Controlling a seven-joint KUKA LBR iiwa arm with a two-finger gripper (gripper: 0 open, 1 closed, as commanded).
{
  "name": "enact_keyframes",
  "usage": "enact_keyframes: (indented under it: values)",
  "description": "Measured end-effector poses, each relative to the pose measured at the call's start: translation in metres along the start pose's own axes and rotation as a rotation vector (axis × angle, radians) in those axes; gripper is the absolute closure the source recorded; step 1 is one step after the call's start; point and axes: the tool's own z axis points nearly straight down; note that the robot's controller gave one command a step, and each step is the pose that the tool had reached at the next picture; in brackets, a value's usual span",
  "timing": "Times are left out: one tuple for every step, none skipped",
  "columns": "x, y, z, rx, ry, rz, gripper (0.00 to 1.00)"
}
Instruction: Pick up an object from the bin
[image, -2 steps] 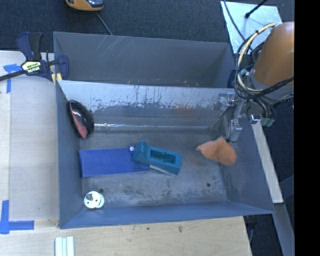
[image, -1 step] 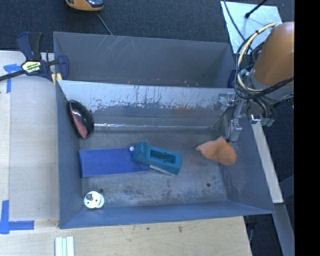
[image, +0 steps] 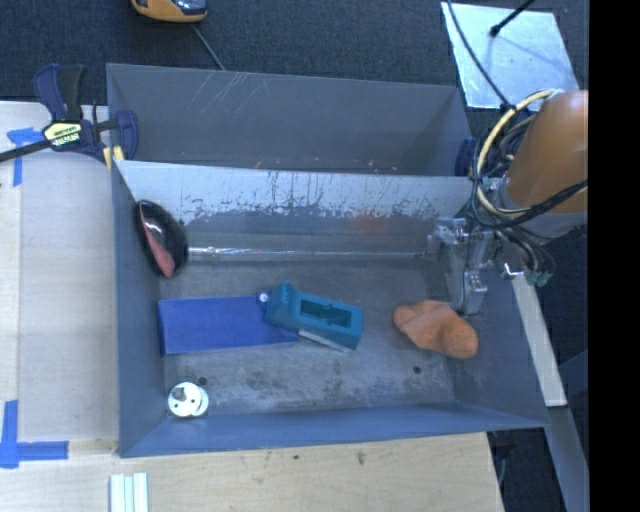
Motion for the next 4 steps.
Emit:
enact_keyframes:
  values:
    - [0.014, 0.003, 0.064, 0.000, 0.002, -0.002, 0.00]
    - [0.024, 0.000, 0.091, -0.002, 0.005, 0.012, 0.00]
    - [0.010, -0.003, 0.090, 0.001, 0.001, 0.416, 1.00]
    - [0.011, -0.003, 0.091, 0.001, 0.002, 0.415, 0.00]
